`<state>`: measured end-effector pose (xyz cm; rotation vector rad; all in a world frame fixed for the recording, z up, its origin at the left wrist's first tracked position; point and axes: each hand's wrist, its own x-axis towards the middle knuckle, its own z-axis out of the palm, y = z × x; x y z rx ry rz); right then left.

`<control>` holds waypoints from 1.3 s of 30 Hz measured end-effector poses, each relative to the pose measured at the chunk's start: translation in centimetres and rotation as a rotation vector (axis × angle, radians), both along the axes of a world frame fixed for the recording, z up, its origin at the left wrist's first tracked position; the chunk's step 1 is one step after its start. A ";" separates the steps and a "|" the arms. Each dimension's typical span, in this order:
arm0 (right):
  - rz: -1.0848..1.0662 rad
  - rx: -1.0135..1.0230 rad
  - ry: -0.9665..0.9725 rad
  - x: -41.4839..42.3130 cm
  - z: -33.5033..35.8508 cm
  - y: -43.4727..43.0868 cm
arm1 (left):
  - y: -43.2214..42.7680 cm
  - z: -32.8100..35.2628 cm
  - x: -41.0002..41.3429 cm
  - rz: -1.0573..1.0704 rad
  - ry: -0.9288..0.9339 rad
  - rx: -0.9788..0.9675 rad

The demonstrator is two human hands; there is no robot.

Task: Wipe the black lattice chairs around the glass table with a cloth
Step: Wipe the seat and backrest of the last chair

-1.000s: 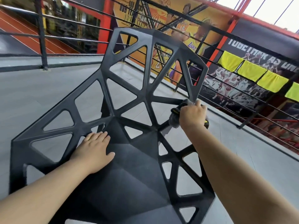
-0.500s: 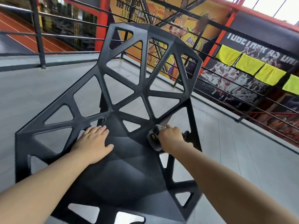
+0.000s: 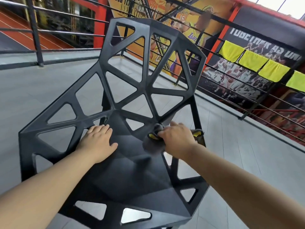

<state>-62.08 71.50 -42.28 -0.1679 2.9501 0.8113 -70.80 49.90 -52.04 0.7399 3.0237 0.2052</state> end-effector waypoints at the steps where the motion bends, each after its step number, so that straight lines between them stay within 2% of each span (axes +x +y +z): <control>1: -0.056 -0.097 0.000 -1.4 -0.9 0.3 | 0.0 -0.1 -0.1 0.000 0.006 0.003; 5: -0.270 -0.482 -0.179 -4.7 -6.0 0.9 | 0.1 -0.4 -0.3 -0.001 0.019 0.003; 9: -0.182 -0.663 -0.133 -3.1 -8.3 1.4 | 0.3 -0.6 -0.5 -0.007 0.027 -0.004; 19: 0.138 -0.700 0.055 7.3 -8.1 0.1 | 0.5 -0.3 -0.1 0.001 -0.006 -0.004; 22: 0.157 -0.712 0.100 10.2 -7.4 0.1 | 0.6 -0.4 -0.1 0.010 -0.008 -0.018; 25: 0.162 -0.630 0.061 12.2 -6.6 0.9 | 0.7 -0.3 0.3 0.015 -0.029 -0.029; 29: 0.236 -0.345 0.094 12.8 -3.8 2.2 | 0.8 0.1 0.5 0.007 -0.057 -0.118; 32: 0.122 -0.228 0.184 12.7 -0.5 3.5 | 1.7 1.6 -0.1 -0.008 -0.064 -0.267; 35: -0.098 -0.036 0.058 12.4 1.2 5.0 | 3.3 3.6 -0.4 -0.096 -0.041 -0.441; 37: -0.146 0.035 -0.063 12.0 1.1 5.5 | 4.5 4.1 0.0 -0.181 0.002 -0.421; 39: -0.124 0.073 -0.097 11.2 0.6 5.5 | 5.4 3.9 0.3 -0.227 0.024 -0.319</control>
